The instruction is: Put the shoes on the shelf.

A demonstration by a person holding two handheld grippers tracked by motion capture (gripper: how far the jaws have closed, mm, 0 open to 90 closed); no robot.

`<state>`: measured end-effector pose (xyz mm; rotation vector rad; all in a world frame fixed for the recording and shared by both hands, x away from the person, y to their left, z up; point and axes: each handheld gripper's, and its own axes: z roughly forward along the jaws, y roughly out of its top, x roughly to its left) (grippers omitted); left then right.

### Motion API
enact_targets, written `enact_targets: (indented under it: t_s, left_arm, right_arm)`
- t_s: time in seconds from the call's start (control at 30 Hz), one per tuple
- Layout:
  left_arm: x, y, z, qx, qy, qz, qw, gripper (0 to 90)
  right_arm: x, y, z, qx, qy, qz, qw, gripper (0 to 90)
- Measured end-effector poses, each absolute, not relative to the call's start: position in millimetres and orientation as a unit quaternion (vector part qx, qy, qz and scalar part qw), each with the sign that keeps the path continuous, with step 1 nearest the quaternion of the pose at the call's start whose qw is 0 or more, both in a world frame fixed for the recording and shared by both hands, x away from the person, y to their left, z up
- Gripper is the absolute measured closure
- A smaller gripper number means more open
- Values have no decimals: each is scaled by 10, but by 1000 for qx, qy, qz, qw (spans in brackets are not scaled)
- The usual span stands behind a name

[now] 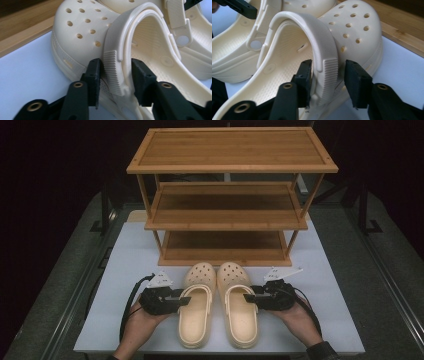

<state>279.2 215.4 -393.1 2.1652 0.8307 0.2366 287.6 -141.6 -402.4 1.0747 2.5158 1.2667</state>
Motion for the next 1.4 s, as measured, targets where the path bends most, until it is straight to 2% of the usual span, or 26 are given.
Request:
enact_targets:
  t_s: [0.13,0.33,1.0,1.4]
  left_arm:
    - [2795,2191,-3910,847,336,100,398,709]
    - [2790,2226,-3876,845,338,117,397,754]
    - [2744,2415,-3724,832,341,138,416,777]
    - [2885,2399,-3583,826,334,145,431,777]
  right_arm:
    - [2863,-1457,-3998,367,829,412,89,709]
    - [2862,-1491,-3975,370,828,408,106,753]
    - [2832,-1621,-3852,373,818,419,126,773]
    - [2938,-1799,-3719,383,803,433,147,772]
